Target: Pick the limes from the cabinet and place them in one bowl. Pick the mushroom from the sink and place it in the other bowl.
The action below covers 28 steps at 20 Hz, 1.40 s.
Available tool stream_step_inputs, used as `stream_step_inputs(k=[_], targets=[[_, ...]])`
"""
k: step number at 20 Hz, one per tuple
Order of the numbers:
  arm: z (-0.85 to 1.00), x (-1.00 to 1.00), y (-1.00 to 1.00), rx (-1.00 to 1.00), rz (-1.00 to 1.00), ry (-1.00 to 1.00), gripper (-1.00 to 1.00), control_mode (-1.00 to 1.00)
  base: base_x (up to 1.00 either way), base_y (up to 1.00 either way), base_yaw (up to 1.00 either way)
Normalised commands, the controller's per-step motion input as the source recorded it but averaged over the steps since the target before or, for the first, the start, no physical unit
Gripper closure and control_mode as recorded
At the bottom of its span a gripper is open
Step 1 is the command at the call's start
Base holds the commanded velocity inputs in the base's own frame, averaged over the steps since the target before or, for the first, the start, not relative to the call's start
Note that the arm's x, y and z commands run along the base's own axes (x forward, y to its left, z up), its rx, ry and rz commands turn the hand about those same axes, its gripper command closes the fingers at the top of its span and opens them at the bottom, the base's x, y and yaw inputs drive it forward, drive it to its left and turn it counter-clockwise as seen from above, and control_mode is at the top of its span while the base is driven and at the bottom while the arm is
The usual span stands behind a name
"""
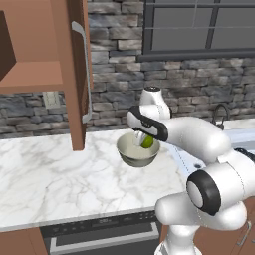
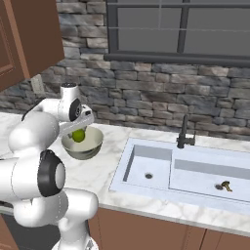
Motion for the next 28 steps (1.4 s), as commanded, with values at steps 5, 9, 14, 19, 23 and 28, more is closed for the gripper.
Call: stream_step_inputs(k=[5,9,14,19,23,28], targets=[[-0.41,0.16,0.04,0.00,0.05,0.04,1.00,-1.00,0.00,0.00,0.00],[-0.35,0.45,-0.01,0.00,0.08,0.00,1.00,-1.00,0.00,0.00,0.00],[-0.25,0.36,0.00,0.00,0.08,0.01,1.00,-1.00,0.00,0.00,0.00],[-0.34,0.33,0.00,0.01,0.09,0.02,-1.00,-1.00,0.00,0.00,0.00],[-0.18,0.27,0.00,0.00,0.10,0.01,-1.00,-1.00,0.00,0.00,0.00],[0.03,0.08,0.00,-0.02,0.03,0.05,-1.00,-1.00,0.00,0.00,0.00]])
